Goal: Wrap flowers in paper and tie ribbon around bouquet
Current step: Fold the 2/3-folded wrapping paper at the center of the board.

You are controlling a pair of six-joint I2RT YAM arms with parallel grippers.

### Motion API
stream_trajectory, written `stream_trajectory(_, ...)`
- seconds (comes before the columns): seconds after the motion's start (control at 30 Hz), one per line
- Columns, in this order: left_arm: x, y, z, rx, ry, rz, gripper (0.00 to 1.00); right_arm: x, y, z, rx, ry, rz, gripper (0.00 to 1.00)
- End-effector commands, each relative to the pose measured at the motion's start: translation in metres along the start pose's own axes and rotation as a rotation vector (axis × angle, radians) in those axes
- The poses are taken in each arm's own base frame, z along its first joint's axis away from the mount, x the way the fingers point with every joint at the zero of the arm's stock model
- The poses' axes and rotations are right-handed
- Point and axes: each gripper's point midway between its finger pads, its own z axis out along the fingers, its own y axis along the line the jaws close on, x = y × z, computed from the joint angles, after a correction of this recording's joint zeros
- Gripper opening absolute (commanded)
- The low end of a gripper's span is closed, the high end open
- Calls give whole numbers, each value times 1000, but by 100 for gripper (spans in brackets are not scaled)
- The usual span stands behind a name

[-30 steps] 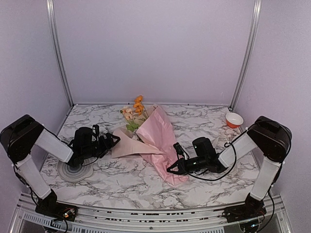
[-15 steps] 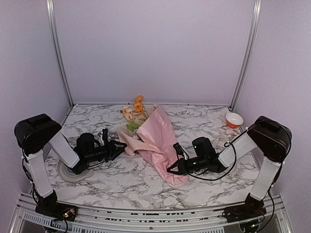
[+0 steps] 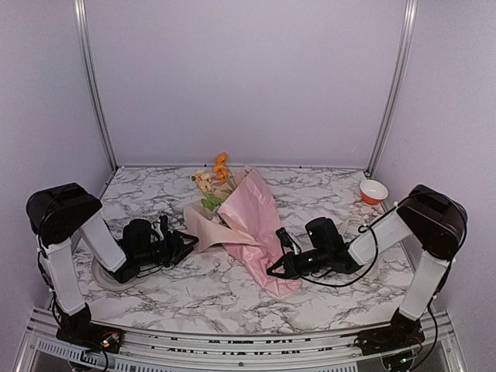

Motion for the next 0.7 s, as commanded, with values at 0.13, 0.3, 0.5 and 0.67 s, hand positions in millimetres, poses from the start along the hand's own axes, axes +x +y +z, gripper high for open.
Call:
stream_trajectory(0.13, 5, 24, -16, -302, -37, 122, 62, 0, -7, -3, 56, 13, 3, 0)
stream_trajectory(0.3, -44, 24, -29, -308, -148, 145, 79, 1, -7, -1, 57, 17, 0, 0)
stream_trajectory(0.5, -61, -2, 8, -190, -59, 276, 85, 2, -9, 1, 63, 30, -7, 0)
stream_trajectory(0.67, -65, -20, 20, -28, -47, 228, 87, 1, -8, 0, 69, 26, -10, 0)
